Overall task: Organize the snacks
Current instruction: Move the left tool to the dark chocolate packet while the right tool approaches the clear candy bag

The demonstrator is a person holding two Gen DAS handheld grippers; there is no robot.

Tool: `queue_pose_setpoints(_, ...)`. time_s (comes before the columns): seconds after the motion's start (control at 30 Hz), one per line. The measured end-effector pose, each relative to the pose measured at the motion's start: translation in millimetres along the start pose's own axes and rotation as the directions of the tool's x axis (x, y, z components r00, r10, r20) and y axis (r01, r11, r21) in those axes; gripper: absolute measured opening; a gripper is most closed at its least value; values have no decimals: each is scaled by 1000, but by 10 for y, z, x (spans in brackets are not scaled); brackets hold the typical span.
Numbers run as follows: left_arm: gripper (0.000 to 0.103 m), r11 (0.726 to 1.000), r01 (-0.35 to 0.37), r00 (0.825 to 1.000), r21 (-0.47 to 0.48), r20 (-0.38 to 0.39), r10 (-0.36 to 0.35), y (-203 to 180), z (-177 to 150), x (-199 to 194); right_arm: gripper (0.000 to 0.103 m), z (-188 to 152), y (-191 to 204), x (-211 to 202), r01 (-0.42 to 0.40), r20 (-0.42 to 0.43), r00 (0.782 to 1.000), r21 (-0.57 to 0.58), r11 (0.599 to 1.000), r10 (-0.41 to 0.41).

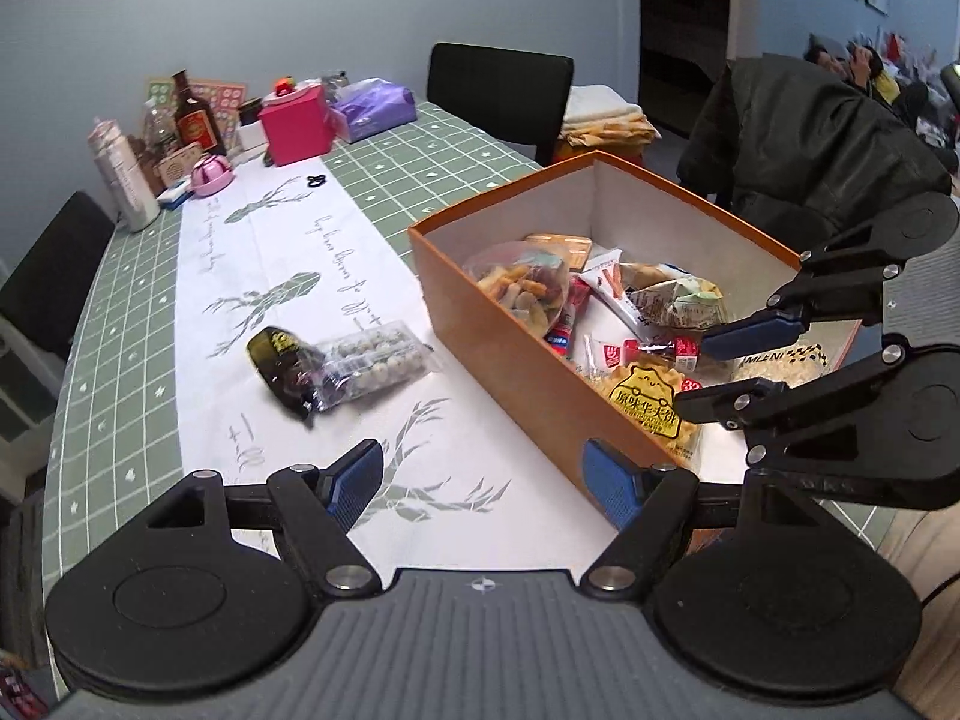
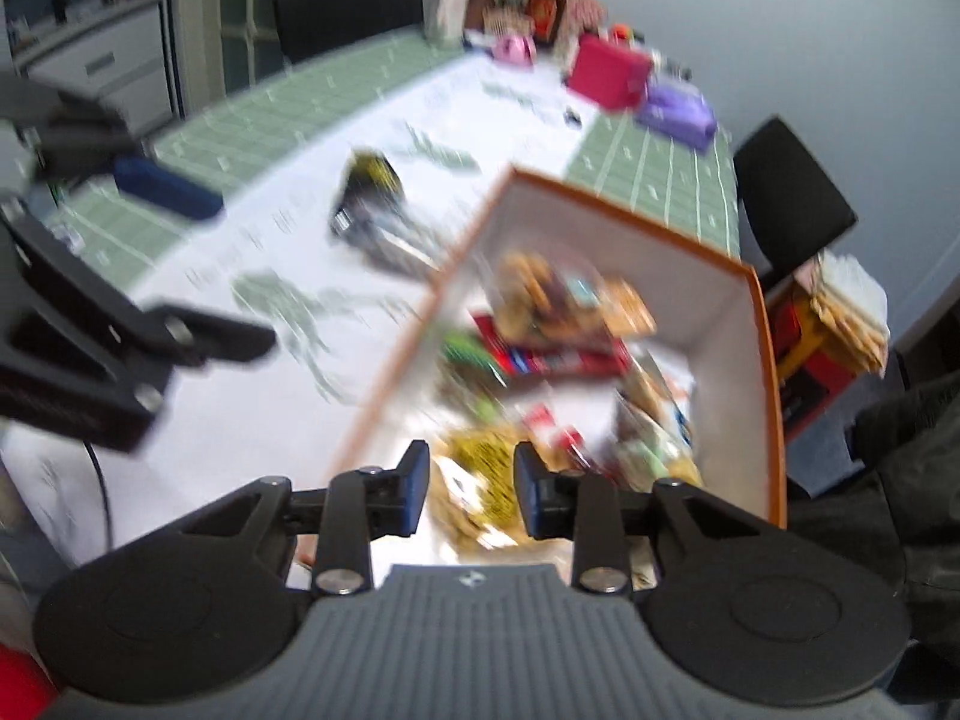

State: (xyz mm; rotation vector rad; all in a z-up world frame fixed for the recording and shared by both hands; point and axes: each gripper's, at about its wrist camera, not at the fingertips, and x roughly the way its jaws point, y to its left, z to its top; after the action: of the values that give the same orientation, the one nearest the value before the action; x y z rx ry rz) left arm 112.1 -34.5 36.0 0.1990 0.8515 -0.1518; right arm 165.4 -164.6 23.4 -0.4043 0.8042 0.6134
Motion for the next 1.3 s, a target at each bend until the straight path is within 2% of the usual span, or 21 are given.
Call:
queue_pose_setpoints(0.1,88,1000,-17,1000,-25,13,18,85,-101,-66,33,32,173,-54,-37,59,998,30,999,35)
queue_pose_setpoints(0.23,89,995,-32,998,-92,45,36,292,-225,-128,33,40,431,-39,-5,131,991,25,1000,1)
queue_pose_setpoints(0.33,90,988,-24,998,-155,53,33,488,-311,-114,36,42,562,13,-27,152,988,44,999,20)
queue_pose_setpoints(0.43,90,982,-46,998,-184,40,54,644,-374,-37,42,78,685,106,-22,159,987,40,999,16)
queue_pose_setpoints(0.83,90,976,-11,1000,-219,-2,11,1158,-559,334,51,336,853,694,-26,57,998,-7,1000,27)
queue_pose_setpoints(1.07,90,962,20,1000,-272,7,-19,1405,-428,484,52,557,821,960,-11,-33,999,-82,997,9)
queue_pose_setpoints(1.13,90,959,25,1000,-281,5,-25,1449,-392,545,55,639,798,1015,-15,-57,998,-98,995,9)
queue_pose_setpoints(1.23,90,963,21,1000,-268,-11,-25,1491,-342,662,61,756,746,1119,-25,-92,996,-119,993,14)
queue_pose_setpoints(1.3,90,967,12,1000,-254,-22,-18,1506,-307,737,61,819,725,1190,-17,-108,994,-146,989,2)
